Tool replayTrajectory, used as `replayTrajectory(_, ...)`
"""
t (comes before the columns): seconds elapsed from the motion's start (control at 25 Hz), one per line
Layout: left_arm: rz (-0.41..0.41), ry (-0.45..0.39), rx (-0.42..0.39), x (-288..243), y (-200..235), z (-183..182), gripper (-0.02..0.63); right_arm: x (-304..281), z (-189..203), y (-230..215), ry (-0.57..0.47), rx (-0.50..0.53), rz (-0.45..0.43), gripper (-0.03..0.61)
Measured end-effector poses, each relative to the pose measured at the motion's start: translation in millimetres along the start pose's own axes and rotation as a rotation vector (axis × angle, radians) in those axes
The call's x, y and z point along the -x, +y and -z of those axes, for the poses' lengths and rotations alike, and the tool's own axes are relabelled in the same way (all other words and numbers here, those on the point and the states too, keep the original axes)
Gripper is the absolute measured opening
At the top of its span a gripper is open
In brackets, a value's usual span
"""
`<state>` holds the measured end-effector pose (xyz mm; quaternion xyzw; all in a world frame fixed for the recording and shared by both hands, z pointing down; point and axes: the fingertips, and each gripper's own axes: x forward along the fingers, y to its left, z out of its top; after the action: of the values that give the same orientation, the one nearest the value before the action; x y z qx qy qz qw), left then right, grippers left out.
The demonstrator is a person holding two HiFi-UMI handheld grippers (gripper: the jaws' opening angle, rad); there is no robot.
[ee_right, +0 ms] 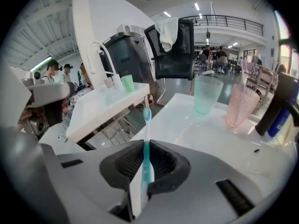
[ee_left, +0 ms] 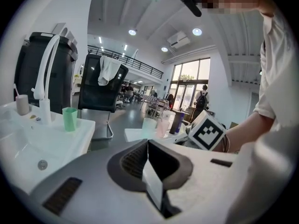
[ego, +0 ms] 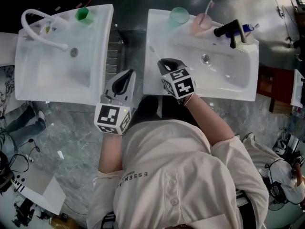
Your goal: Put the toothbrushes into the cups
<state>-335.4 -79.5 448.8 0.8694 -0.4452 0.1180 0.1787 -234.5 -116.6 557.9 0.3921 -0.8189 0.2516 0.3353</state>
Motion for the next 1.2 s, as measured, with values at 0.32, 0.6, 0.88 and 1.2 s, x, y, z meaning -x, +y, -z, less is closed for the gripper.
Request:
replayTrajectory(0.32, 0.024, -0.026, -0.045, -18.5, -10.9, -26.9, 0.003, 43.0, -69.4, -38.6, -0.239, -0.022, 0.032, 0.051)
replayTrajectory(0.6, 0.009, -0.056, -0.086, -34.1, -8.0, -57.4, 0.003, 78.3, -130.9, -72.7, -0.444, 0.032, 0.069, 0.051)
replayTrajectory(0.88, 0.001, -0.062, -0.101, -52.6, -7.2, -73.3, 0.002, 99.4, -181.9, -104.6, -0.639, 0.033, 0.066, 0.051)
replayTrajectory(1.2, -0.037, -0.062, -0.101, -69.1, 5.2, -84.4, 0.003, 89.5, -208.5, -129.8, -0.73, 0.031, 0.041, 0.051)
